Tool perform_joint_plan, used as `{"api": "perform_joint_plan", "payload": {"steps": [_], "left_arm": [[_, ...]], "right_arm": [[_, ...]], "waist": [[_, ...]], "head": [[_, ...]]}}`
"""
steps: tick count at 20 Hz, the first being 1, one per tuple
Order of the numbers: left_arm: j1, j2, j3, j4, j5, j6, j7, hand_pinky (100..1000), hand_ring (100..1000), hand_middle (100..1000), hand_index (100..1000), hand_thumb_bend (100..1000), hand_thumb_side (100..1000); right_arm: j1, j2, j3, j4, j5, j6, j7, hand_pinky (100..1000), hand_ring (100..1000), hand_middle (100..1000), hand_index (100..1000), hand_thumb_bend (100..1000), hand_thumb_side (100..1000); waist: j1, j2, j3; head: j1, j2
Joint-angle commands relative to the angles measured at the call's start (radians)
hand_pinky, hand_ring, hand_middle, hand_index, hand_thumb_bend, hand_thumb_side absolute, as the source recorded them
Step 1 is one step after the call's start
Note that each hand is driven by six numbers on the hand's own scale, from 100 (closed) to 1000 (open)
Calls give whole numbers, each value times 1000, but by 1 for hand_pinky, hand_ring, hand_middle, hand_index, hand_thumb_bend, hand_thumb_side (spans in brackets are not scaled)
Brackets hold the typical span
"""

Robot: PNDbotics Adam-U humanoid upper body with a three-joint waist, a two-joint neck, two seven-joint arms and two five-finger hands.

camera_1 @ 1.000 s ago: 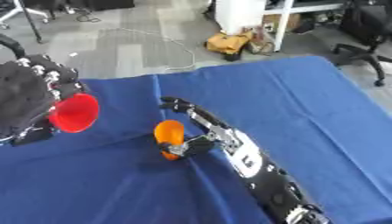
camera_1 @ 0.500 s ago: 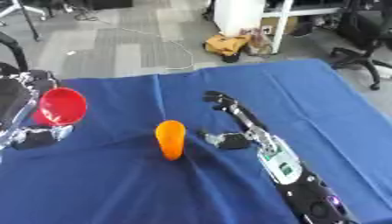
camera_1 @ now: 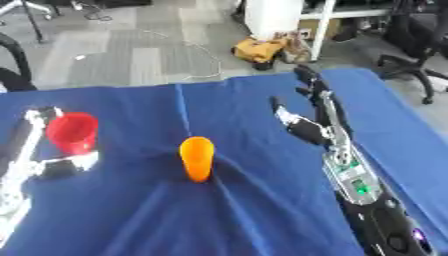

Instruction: Pour the contents of one cup into another cup.

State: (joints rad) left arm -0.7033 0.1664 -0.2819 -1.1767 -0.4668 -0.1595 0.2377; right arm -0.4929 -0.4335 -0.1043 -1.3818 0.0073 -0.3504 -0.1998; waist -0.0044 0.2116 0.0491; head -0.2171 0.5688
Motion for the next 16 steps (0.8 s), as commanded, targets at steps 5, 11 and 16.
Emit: {"api": "perform_joint_plan", "payload": {"steps": [5,11,16], "left_arm": [[29,6,4,-9,88,-91,-47,434,426,425,632,713,100],[61,46,19,-132,2,-85,-59,581,660,667,777,1000,100],[87,58,33,-197,-18,-68,-97,609,706,720,809,1000,109]], "right_arm": [[-2,-8,-6,-46,-2,25,-43,873,947,930,887,329,309],[3,-8,-8,-38,-5,29,-41,869,945,928,886,323,318],[2,-7,-7,-34,-8,28,-37,869,944,927,886,320,324]], "waist": [[1,-11,-1],[4,-13,2],[8,-15,2]], "head": [[2,-7],[1,-5],[0,-5]]}}
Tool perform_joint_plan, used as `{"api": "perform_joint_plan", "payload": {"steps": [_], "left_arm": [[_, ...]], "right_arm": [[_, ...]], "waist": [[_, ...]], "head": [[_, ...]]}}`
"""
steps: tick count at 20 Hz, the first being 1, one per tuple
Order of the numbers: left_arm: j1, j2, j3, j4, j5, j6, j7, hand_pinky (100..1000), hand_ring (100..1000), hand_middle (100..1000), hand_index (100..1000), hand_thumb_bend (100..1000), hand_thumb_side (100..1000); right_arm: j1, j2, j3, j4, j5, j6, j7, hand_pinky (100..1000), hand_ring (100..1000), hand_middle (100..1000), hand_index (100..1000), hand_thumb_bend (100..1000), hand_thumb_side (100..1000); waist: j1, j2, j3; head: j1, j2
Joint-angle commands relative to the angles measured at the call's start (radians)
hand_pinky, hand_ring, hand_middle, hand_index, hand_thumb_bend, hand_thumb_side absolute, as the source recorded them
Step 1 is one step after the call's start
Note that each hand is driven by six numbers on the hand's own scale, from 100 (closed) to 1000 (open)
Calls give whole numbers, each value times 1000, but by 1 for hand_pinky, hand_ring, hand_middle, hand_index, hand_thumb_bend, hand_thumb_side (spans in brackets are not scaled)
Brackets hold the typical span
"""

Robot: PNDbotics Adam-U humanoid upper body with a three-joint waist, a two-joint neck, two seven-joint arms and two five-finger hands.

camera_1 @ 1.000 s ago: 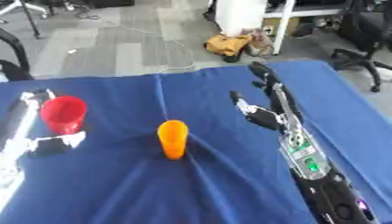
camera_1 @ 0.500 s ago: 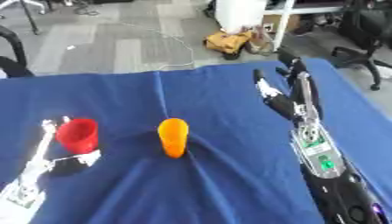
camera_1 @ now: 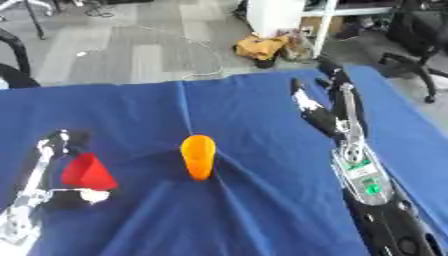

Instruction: Pour the contents of one cup into another cup.

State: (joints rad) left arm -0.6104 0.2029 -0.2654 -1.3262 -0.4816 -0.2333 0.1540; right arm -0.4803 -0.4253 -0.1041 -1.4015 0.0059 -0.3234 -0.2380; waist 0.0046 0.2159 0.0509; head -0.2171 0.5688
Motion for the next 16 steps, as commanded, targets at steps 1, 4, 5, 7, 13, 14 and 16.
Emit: {"api": "perform_joint_plan", "payload": {"steps": [1,4,5,7,13,14,16], "left_arm": [[-4,25,25,-65,7,8,-9,610,708,719,807,1000,122],[2,37,52,-132,49,12,18,610,704,717,800,1000,181],[4,40,66,-157,65,10,32,607,701,716,797,1000,207],[13,48,90,-212,94,13,64,605,698,714,788,1000,251],[57,68,118,-328,186,76,113,590,686,710,771,1000,323],[75,72,136,-337,203,88,124,590,686,710,771,1000,323],[105,79,170,-349,236,104,151,585,682,708,768,1000,324]], "right_arm": [[-10,-15,-7,-14,-7,2,3,868,943,927,886,319,325],[-9,-16,-7,-14,-9,1,7,862,938,924,887,315,329],[-8,-17,-8,-16,-11,1,8,856,936,923,887,312,328],[-7,-17,-8,-19,-15,1,13,842,929,920,886,305,327],[-3,-20,-10,-30,-29,3,28,819,919,913,881,286,325],[-1,-21,-11,-33,-33,3,29,819,919,913,881,286,325],[1,-18,-11,-40,-40,4,36,811,917,911,881,279,330]], "waist": [[1,-20,0],[4,-22,3],[5,-22,4],[6,-23,6],[6,-22,12],[7,-22,14],[6,-22,12]], "head": [[-1,-5],[-3,-3],[-4,-3],[-6,-1],[-9,1],[-10,3],[-6,2]]}}
